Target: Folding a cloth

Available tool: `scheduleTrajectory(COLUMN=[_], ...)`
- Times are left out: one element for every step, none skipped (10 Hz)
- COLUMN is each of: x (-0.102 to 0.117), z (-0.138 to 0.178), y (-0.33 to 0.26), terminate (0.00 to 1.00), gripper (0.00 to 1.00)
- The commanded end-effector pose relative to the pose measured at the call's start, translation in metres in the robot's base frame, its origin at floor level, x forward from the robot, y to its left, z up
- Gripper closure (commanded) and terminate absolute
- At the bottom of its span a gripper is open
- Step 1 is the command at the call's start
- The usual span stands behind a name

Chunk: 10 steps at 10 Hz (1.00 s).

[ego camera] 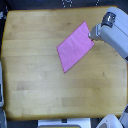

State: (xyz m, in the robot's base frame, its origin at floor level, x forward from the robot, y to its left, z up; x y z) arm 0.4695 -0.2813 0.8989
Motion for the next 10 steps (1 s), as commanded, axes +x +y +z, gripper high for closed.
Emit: scheduleTrajectory(x=[0.001, 0.005, 0.016, 0.03, 0.041, 0.053, 0.063, 0.073, 0.076, 0.08], z=[-0.001, -0.003, -0.01, -0.017, -0.026, -0.035, -0.043, -0.054, -0.058, -0.065], y=[0.0, 0.0, 0.0, 0.003, 0.009, 0.014, 0.019, 0.022, 0.024, 0.03], terminate=[0.0, 0.0, 0.0, 0.0, 0.0, 0.0, 0.0, 0.0, 0.0, 0.0], gripper=[0.0, 0.0, 0.0, 0.0, 0.0, 0.0, 0.0, 0.0, 0.0, 0.0])
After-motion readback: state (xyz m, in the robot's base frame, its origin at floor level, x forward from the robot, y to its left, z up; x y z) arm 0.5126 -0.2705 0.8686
